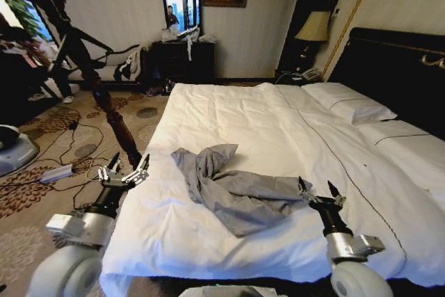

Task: Pick up the clothes from the bed and hang them on the clothes hanger.

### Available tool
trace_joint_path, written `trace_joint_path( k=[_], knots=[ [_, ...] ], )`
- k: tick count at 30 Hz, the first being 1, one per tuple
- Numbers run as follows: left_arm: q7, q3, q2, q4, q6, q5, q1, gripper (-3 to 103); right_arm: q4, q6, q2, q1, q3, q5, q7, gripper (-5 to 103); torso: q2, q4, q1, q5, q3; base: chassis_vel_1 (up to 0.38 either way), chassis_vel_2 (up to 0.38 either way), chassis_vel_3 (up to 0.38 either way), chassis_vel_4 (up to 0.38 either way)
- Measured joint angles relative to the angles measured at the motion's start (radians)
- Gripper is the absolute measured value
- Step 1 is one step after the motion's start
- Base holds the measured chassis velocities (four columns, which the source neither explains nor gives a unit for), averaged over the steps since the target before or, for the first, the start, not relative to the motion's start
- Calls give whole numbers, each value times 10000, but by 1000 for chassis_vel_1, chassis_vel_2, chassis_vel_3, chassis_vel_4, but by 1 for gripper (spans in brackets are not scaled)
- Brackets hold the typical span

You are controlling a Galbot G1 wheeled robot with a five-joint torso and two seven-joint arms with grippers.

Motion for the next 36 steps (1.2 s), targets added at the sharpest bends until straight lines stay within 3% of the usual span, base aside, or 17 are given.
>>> trace_joint_path(
  k=[3, 11, 22, 32, 36],
  knots=[
    [194, 369, -399, 382, -453, 623, 321, 100, -52, 69, 165, 40, -110, -119, -13, 100, -1, 1, -1, -12, 1, 0, 0, 0, 0],
    [281, 474, -557, 139, -713, 681, 519, 100, -60, 108, 342, -5, -219, -225, -14, 100, -1, 2, -1, -8, 1, 0, 0, 0, 0],
    [337, 79, -412, -506, -723, -227, 631, 100, 231, -35, 340, -266, -600, 429, 38, 100, 0, 3, -1, -8, 1, 0, 0, 0, 0],
    [646, 359, -1037, 1297, -1626, 977, 945, 100, -499, -173, 149, 102, -1547, 327, 408, 100, 0, 4, -1, -8, 2, 0, 0, 0, 0],
    [733, 312, -1119, 2093, -1856, 1283, 1067, 100, -603, -263, -504, 250, -2029, 1195, 426, 100, -1, 1, -1, -7, 2, 0, 0, 0, 0]
  ],
)
